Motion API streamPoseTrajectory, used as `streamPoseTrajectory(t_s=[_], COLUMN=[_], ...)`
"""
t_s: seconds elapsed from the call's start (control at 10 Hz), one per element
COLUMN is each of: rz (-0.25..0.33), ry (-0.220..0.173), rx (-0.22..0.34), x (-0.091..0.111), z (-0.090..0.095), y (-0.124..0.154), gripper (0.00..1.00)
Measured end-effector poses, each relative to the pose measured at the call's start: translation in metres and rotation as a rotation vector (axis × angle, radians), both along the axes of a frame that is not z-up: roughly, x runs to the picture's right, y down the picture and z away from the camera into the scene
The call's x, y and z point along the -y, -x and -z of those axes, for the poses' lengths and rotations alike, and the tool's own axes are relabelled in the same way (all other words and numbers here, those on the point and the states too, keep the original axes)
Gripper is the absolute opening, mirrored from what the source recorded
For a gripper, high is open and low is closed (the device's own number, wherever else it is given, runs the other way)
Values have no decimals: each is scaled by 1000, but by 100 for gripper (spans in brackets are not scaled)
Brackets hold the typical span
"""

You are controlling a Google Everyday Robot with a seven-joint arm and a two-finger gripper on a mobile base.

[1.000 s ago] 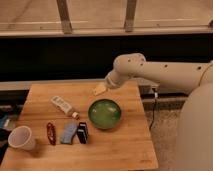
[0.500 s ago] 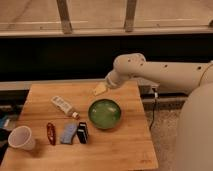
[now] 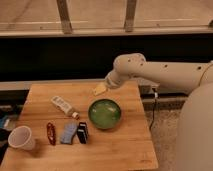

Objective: Knock the eraser over

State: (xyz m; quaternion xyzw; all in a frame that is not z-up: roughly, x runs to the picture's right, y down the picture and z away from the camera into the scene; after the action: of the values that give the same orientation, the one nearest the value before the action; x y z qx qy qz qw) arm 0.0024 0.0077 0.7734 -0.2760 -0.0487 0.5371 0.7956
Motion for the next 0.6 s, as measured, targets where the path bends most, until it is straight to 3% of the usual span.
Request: streamPoseTrajectory(t_s=[0.3, 0.5, 0.6], rz=[0, 11, 29], ry=[0, -12, -36], rx=[0, -2, -11], x=[0, -1, -2], z=[0, 1, 6], y=[0, -1, -4], gripper=[77, 62, 48])
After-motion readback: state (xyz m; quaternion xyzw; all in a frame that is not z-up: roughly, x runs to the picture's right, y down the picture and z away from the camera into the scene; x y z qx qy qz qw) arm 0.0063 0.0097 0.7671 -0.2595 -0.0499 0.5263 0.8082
